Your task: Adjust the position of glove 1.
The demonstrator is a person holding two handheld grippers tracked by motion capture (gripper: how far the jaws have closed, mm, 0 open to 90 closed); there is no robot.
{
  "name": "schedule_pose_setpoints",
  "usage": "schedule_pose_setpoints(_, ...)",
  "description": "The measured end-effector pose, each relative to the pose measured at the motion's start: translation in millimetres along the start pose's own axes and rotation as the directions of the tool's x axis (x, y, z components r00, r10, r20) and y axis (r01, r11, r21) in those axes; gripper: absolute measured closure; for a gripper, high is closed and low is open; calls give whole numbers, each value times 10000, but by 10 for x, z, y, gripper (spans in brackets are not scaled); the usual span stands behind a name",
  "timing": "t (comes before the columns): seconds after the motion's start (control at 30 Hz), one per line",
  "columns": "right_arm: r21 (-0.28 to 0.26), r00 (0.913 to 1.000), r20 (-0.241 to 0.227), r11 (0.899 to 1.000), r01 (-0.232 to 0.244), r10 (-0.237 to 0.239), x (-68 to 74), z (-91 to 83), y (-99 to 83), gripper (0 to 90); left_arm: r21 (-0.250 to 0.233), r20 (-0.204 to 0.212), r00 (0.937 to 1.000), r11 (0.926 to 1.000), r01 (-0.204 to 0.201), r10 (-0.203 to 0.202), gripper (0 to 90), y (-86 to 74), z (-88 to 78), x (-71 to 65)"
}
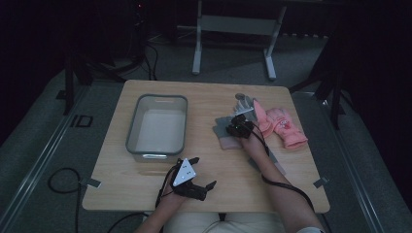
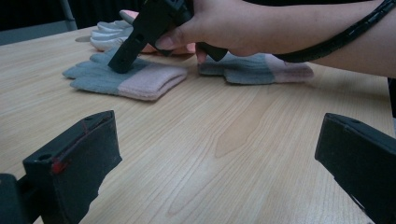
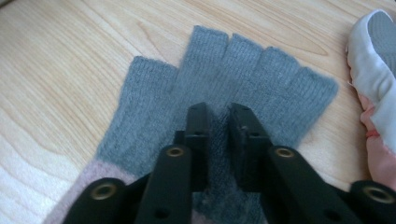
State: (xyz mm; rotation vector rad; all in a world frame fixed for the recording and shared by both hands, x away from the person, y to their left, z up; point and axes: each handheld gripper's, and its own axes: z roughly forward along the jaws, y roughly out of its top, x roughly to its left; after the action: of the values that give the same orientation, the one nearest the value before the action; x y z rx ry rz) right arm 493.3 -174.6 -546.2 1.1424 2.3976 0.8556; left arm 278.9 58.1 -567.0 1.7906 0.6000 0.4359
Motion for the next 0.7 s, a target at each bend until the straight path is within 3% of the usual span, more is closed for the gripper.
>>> schedule_pose_setpoints(0.2, 121, 9953, -110, 9953, -958, 959, 22, -54, 40, 853, -3, 5, 10000, 10000, 23, -23, 0, 0, 0, 1)
schedule_pose_setpoints(0.33, -355, 9893, -485, 9896, -1394, 1376, 113, -293, 84, 854, 0, 12, 10000, 10000, 28, -28, 0, 0, 0, 3)
schedule_pose_setpoints(0.5, -952, 9883, -483, 9843, -1488, 1448, 282, -664, 119, 854, 14, 0, 10000, 10000, -17, 17, 0, 1, 0, 1)
schedule_pose_setpoints(0.6, -1329, 9829, -510, 9743, -1821, 1767, 385, -884, 71, 854, 33, -21, 10000, 10000, -31, 31, 0, 2, 2, -1)
schedule_pose_setpoints(0.7, -1487, 9816, -442, 9704, -1903, 1857, 469, -990, 16, 854, 24, -16, 10000, 10000, -9, 9, 0, 1, 0, -2)
